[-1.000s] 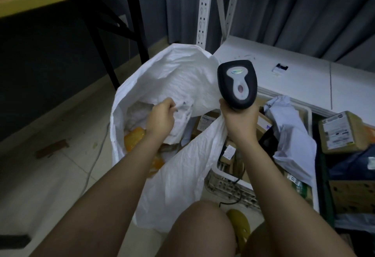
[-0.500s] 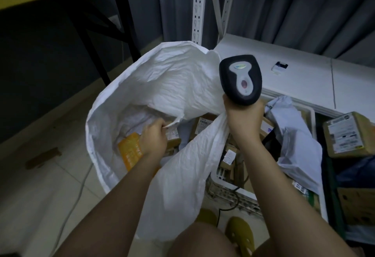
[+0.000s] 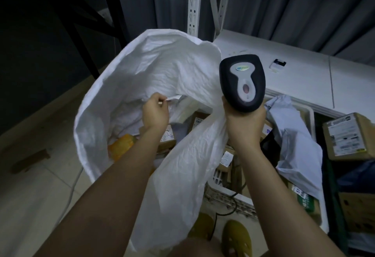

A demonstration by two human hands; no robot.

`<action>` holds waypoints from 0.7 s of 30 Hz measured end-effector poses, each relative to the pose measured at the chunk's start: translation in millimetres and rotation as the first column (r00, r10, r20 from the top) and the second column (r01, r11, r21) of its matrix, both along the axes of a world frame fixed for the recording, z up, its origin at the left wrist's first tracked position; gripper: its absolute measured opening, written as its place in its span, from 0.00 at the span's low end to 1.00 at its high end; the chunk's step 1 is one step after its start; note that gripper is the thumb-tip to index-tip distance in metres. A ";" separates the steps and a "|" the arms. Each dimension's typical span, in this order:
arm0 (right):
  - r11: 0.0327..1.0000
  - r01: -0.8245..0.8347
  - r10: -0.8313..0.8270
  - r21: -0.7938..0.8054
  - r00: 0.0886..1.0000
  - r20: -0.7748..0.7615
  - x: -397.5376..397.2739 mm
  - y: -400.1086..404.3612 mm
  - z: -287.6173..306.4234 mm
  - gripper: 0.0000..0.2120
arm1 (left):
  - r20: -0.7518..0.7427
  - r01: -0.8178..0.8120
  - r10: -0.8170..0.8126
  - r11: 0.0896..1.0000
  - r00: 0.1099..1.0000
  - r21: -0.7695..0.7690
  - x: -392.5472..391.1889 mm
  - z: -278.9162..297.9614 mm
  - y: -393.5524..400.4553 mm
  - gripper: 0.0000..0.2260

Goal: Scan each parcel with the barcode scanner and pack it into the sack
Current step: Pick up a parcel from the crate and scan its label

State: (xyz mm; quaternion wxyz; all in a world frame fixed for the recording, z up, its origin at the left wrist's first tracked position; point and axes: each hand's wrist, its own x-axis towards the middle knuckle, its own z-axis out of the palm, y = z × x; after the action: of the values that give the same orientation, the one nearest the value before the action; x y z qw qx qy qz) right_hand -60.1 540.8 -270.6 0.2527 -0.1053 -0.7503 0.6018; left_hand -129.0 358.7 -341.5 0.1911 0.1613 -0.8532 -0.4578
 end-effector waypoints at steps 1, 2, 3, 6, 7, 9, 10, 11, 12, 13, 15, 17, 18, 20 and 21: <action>1.000 0.000 -0.001 0.019 1.000 0.012 -1.2 1.3 -1.8 0.16 | -0.031 -0.013 0.014 1.000 0.999 0.010 -8.0 -2.2 3.1 0.03; 0.999 -0.007 0.006 0.032 1.000 0.025 -2.7 3.2 -4.4 0.16 | -0.051 -0.020 0.021 1.000 0.998 0.016 -13.4 -5.1 7.2 0.04; 0.999 -0.019 0.017 0.035 0.999 0.039 -4.4 5.2 -7.3 0.16 | -0.029 -0.027 0.027 1.000 0.999 0.008 -17.4 -11.3 10.1 0.05; 0.999 -0.033 0.034 -0.009 0.991 0.129 -8.9 11.3 -17.6 0.09 | 0.257 -0.012 0.055 0.986 0.965 -0.167 -23.9 -36.8 11.2 0.09; 0.999 -0.022 0.026 -0.028 0.988 0.154 -9.9 13.4 -21.4 0.09 | 0.325 -0.011 0.047 0.994 0.945 -0.110 -26.2 -43.8 10.0 0.11; 0.998 -0.006 0.017 -0.057 0.982 0.190 -12.2 16.1 -27.6 0.09 | 0.386 -0.009 -0.077 0.976 0.919 0.217 -28.3 -46.1 12.0 0.15; 0.997 -0.001 0.016 -0.073 0.979 0.205 -12.6 16.6 -29.2 0.09 | 0.386 0.020 -0.167 0.934 0.907 0.355 -28.5 -47.4 13.4 0.20; 0.996 0.003 0.016 -0.088 0.976 0.219 -13.3 17.4 -31.7 0.08 | 0.390 0.084 -0.266 0.902 0.882 0.425 -28.3 -46.0 15.4 0.26; 0.995 0.003 0.021 -0.101 0.972 0.232 -13.3 18.1 -33.6 0.08 | 0.396 0.151 -0.347 0.881 0.850 0.449 -26.2 -43.6 17.9 0.33; 0.994 -0.001 0.028 -0.110 0.970 0.242 -13.2 18.3 -35.4 0.08 | 0.402 0.205 -0.398 0.873 0.824 0.443 -24.2 -41.6 19.2 0.38; 0.992 -0.013 0.044 -0.123 0.965 0.259 -11.9 19.6 -38.4 0.09 | 0.410 0.221 -0.389 0.890 0.825 0.400 -21.9 -38.9 20.2 0.41; 0.989 -0.033 0.071 -0.143 0.961 0.269 -9.5 21.3 -38.3 0.10 | 0.381 0.164 -0.310 0.915 0.871 0.368 -14.7 -38.0 22.8 0.38; 0.986 -0.038 0.082 -0.165 0.959 0.271 -7.8 22.6 -36.1 0.09 | 0.319 0.153 -0.289 0.908 0.903 0.390 -8.3 -34.5 25.2 0.38; 0.975 -0.025 0.085 -0.219 0.959 0.270 -2.8 27.4 -30.8 0.08 | 0.190 0.149 -0.246 0.896 0.950 0.419 4.9 -28.3 33.7 0.36; 0.968 -0.007 0.079 -0.253 0.958 0.275 0.0 30.8 -28.0 0.08 | 0.135 0.159 -0.229 0.903 0.964 0.399 13.9 -20.2 40.6 0.33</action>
State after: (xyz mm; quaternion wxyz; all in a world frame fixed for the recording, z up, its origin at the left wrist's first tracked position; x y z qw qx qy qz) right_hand -60.1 571.6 -298.6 0.1145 -0.2045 -0.6993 0.6753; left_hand -115.1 399.2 -361.8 0.0316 0.1499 -0.7721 -0.6167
